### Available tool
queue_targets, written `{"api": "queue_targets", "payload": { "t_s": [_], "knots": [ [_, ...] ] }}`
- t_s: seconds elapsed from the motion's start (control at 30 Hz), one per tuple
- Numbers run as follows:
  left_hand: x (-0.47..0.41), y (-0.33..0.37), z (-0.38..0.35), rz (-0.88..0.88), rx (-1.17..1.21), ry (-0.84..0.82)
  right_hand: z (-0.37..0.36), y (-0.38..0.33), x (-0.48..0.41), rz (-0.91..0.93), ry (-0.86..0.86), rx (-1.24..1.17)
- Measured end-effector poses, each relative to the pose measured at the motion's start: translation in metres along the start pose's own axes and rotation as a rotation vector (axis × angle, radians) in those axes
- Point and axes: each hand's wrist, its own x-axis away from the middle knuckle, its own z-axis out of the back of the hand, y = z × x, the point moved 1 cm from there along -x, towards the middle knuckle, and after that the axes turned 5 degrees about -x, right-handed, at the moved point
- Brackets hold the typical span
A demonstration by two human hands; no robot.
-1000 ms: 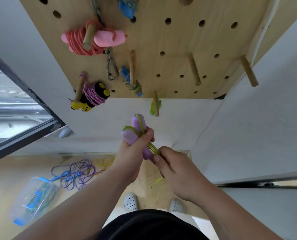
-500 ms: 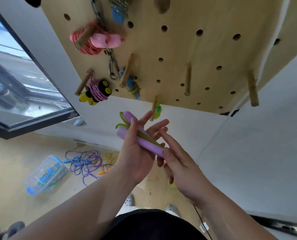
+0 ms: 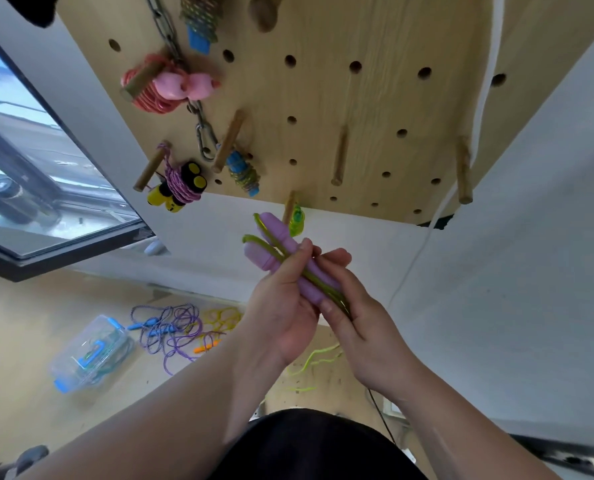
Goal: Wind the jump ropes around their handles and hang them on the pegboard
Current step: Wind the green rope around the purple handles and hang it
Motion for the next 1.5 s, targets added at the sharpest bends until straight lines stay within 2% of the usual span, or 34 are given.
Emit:
{"api": "queue_targets", "payload": {
  "t_s": [0.23, 0.33, 0.47, 0.57, 0.73, 0.8, 0.83, 0.9, 0.93, 0.97, 1.03, 1.07, 1.1, 1.17, 1.2, 1.37, 1.43, 1.5],
  "knots": [
    [0.004, 0.009, -0.001, -0.098, -0.128, 0.010, 0.005, -0.005, -0.004, -0.100, 0.051, 0.128],
    [0.008, 0.007, 0.002, -0.115, -0.181, -0.016, 0.010, -0.005, -0.010, -0.171, -0.010, 0.252],
    [0.008, 0.003, 0.010, -0.083, -0.206, -0.010, 0.013, -0.012, -0.011, -0.233, -0.100, 0.245],
    [0.010, -0.002, 0.012, -0.057, -0.225, 0.028, 0.007, -0.017, -0.016, -0.202, -0.082, 0.198],
    [0.008, 0.004, 0.019, 0.032, -0.421, 0.098, -0.007, -0.016, -0.030, -0.233, -0.056, 0.329],
    [0.005, 0.008, 0.029, 0.087, -0.517, 0.202, -0.004, -0.013, -0.033, -0.253, -0.066, 0.437],
    [0.004, 0.012, 0.034, 0.087, -0.525, 0.309, -0.003, -0.012, -0.035, -0.264, -0.082, 0.489],
    [0.005, 0.022, 0.044, -0.050, -0.570, 0.455, 0.001, -0.008, -0.036, -0.303, -0.123, 0.566],
    [0.008, 0.030, 0.047, -0.204, -0.702, 0.452, 0.002, -0.007, -0.036, -0.319, -0.146, 0.595],
    [0.008, 0.036, 0.053, -0.406, -0.959, 0.390, 0.003, -0.006, -0.037, -0.325, -0.173, 0.615],
    [0.006, 0.048, 0.062, -0.811, -1.694, 0.131, 0.003, -0.005, -0.039, -0.310, -0.229, 0.606],
    [0.000, 0.050, 0.066, -0.929, -2.026, -0.016, 0.001, -0.006, -0.040, -0.297, -0.253, 0.590],
    [-0.006, 0.050, 0.068, -0.948, -2.269, -0.140, -0.001, -0.007, -0.041, -0.285, -0.278, 0.575],
    [-0.009, 0.050, 0.058, -0.747, -2.552, -0.277, -0.004, -0.008, -0.041, -0.276, -0.300, 0.536],
    [-0.010, 0.049, 0.053, -0.704, -2.584, -0.307, -0.003, -0.008, -0.041, -0.277, -0.287, 0.503],
    [-0.010, 0.041, 0.044, -0.549, -2.392, -0.270, 0.014, -0.005, -0.036, -0.299, -0.124, 0.226],
    [-0.011, 0.037, 0.041, -0.474, -2.371, -0.262, 0.019, -0.004, -0.034, -0.290, -0.127, 0.222],
    [-0.013, 0.037, 0.037, -0.414, -2.373, -0.224, 0.024, -0.004, -0.032, -0.278, -0.138, 0.331]
  ]
}}
